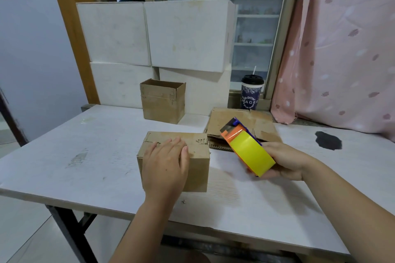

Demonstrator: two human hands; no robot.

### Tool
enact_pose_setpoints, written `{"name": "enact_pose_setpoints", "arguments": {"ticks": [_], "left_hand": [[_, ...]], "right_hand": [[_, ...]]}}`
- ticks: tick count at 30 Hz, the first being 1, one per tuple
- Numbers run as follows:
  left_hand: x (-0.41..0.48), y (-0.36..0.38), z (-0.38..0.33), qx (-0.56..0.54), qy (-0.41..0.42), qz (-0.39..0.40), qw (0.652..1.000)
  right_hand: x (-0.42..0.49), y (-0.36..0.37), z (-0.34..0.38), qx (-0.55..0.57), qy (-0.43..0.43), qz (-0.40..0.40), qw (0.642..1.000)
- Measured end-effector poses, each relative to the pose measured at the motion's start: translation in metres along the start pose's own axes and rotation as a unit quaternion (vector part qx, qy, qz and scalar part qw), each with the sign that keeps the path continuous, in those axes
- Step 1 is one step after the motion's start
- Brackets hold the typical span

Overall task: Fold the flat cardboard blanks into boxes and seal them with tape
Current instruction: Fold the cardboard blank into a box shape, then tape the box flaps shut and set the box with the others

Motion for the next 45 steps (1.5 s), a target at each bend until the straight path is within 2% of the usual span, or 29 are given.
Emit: {"name": "enact_pose_setpoints", "arguments": {"ticks": [4,8,13,16,21,26,29,30,32,33,35,38,42,45], "left_hand": [[0.001,-0.001,0.0,0.0,0.0,0.006,1.0],[0.002,0.001,0.001,0.001,-0.004,0.012,1.0],[0.002,0.002,0.001,0.006,-0.001,0.011,1.0],[0.002,0.001,0.0,-0.003,0.002,0.004,1.0],[0.006,-0.002,0.001,-0.009,0.009,0.002,1.0],[0.026,-0.007,0.006,0.062,-0.004,0.115,0.991],[0.047,-0.008,0.013,-0.028,-0.043,0.193,0.98],[0.052,-0.008,0.015,-0.105,-0.08,0.234,0.963],[0.058,-0.008,0.018,-0.282,-0.169,0.291,0.899],[0.06,-0.01,0.019,-0.334,-0.202,0.304,0.869],[0.066,-0.013,0.024,-0.38,-0.246,0.305,0.838],[0.07,-0.014,0.035,-0.467,-0.312,0.278,0.779],[0.073,-0.016,0.053,-0.572,-0.409,0.159,0.692],[0.07,-0.015,0.06,-0.597,-0.438,0.124,0.661]], "right_hand": [[0.0,0.018,0.004,0.136,0.039,-0.002,0.99],[0.005,0.037,0.012,0.287,0.074,0.01,0.955],[0.017,0.051,0.029,0.324,0.063,-0.036,0.943],[0.025,0.065,0.045,0.314,0.029,-0.056,0.947],[0.034,0.075,0.068,0.244,-0.09,-0.09,0.961],[0.033,0.08,0.09,0.123,-0.194,-0.123,0.965],[0.033,0.093,0.11,0.006,-0.291,-0.127,0.948],[0.034,0.097,0.114,-0.04,-0.315,-0.123,0.94],[0.033,0.107,0.118,-0.132,-0.353,-0.105,0.92],[0.031,0.111,0.118,-0.169,-0.369,-0.1,0.908],[0.027,0.115,0.116,-0.206,-0.392,-0.103,0.891],[0.023,0.12,0.11,-0.243,-0.4,-0.111,0.877],[0.019,0.127,0.106,-0.271,-0.411,-0.126,0.861],[0.019,0.13,0.105,-0.279,-0.412,-0.127,0.858]]}}
Point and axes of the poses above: each hand's wrist, its own x-axis towards the middle knuckle, its own y-axis out of the palm, z = x × y, the point moved 4 cm from there along x, towards the middle knuckle, and after that the axes turned 4 degrees about -y, right-handed, at the moved point
